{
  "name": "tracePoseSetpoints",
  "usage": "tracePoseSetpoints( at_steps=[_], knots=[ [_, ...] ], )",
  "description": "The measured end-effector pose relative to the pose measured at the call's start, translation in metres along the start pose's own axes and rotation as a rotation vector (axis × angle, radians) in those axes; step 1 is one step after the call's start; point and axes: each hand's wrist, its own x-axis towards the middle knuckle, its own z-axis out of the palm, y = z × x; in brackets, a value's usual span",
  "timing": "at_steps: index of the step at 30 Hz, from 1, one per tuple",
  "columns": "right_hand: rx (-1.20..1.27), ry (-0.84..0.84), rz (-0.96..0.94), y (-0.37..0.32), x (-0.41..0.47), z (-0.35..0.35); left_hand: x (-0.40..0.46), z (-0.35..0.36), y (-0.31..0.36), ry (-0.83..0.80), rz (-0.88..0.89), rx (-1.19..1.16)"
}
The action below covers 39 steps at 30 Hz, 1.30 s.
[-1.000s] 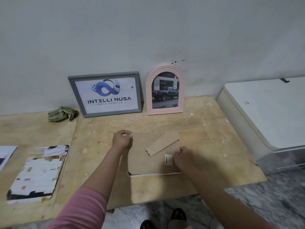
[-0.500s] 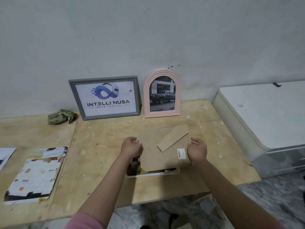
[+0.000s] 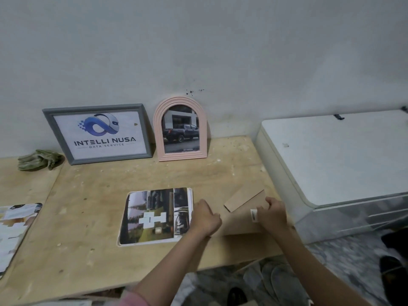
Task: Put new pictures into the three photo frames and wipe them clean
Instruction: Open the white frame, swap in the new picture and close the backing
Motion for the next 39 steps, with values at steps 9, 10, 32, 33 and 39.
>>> tracePoseSetpoints(
  at_steps=[9,10,32,33,39],
  knots=[
    [-0.237,-0.195,-0.179,0.044,0.016,-0.014,-0.01,0.065,0.012,-0.034,0.051,0.266],
    [-0.283,-0.215,-0.211,0.046,0.014,-0.012,-0.012,0.068,0.011,-0.026,0.057,0.281],
    [-0.466,-0.365,-0.764,-0.038,-0.02,0.091,-0.006,-0.047,-0.09,0.361,0.034,0.373],
    [-0.463,-0.374,-0.766,-0.048,-0.021,0.1,-0.003,-0.061,-0.098,0.373,0.024,0.391],
    [-0.527,-0.422,-0.758,-0.102,-0.017,0.146,0.023,-0.133,-0.129,0.361,0.015,0.43]
  ],
)
